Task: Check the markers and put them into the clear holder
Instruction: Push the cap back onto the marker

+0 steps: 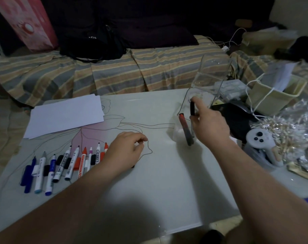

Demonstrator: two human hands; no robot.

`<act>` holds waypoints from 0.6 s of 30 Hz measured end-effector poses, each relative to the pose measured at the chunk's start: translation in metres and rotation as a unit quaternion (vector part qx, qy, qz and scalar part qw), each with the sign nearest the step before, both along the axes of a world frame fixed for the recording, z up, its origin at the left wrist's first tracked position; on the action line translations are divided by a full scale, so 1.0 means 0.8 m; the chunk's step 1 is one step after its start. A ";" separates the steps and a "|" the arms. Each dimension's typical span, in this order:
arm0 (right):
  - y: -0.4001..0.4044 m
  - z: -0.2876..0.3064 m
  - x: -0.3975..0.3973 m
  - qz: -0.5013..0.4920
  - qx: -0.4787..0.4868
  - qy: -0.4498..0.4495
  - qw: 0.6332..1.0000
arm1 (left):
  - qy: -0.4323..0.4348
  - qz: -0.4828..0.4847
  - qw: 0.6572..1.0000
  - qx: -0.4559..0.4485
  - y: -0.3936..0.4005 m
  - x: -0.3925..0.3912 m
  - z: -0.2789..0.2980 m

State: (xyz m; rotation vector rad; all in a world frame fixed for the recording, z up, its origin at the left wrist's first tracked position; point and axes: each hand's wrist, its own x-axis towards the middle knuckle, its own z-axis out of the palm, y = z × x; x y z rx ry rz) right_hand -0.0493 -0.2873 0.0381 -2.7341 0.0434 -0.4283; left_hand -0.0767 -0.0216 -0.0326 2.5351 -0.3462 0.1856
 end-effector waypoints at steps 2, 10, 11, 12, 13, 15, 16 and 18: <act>0.002 0.003 -0.004 0.005 -0.016 0.025 1.000 | 0.007 0.010 1.000 0.007 0.005 0.004 -0.003; 0.001 -0.001 -0.005 0.022 -0.019 0.096 0.995 | 0.028 0.043 0.998 0.041 0.028 0.014 -0.012; 0.006 0.001 -0.005 0.015 -0.023 0.064 0.998 | 0.027 0.047 0.997 0.047 0.032 0.016 -0.013; 0.012 0.004 -0.005 0.006 -0.032 0.025 0.999 | 0.027 0.051 0.997 0.053 0.035 0.019 -0.013; 0.021 0.006 -0.006 0.002 -0.039 -0.013 0.999 | 0.025 0.055 0.997 0.056 0.040 0.022 -0.013; 0.050 0.002 -0.011 0.034 -0.038 -0.065 0.997 | 0.018 0.073 0.995 0.067 0.047 0.026 -0.015; 0.067 -0.007 -0.014 0.068 -0.043 -0.068 0.994 | 0.016 0.084 0.994 0.073 0.050 0.026 -0.015; 0.105 -0.035 -0.023 0.160 -0.054 -0.020 0.985 | 0.007 0.098 0.992 0.083 0.056 0.029 -0.018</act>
